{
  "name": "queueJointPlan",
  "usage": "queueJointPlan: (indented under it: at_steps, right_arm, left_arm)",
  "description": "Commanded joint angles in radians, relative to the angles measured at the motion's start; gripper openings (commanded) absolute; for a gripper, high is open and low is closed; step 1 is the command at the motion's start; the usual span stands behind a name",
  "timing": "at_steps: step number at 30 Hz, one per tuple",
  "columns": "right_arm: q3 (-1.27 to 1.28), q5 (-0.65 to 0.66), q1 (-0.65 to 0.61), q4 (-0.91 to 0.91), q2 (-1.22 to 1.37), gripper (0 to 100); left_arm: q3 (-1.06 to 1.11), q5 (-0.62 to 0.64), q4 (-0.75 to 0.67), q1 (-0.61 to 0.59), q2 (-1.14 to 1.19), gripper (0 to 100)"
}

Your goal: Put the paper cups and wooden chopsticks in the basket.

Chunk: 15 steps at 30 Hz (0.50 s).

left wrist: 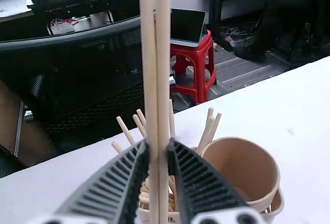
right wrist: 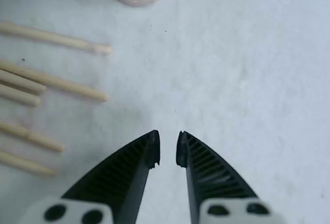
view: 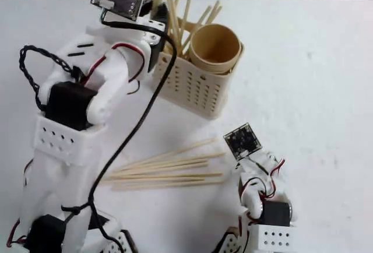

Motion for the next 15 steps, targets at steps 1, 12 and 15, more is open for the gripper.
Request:
queueJointPlan:
  at_steps: [1,12,15]
  right_arm:
    - [0.009,0.006,-0.005,-0.008,-0.005,7.0]
    - [0.009,0.006,-0.005,-0.008,-0.005,7.0]
    - [0.009,0.006,-0.005,-0.008,-0.005,7.0]
  left_arm:
    - [-0.044,0.005,-0.009,0.012,0.001,2]
    - [-0.043,-0.126,0.368,-0.054,-0.005,2]
    - [0.032,-0.172,0.516,-0.147,-0.005,2]
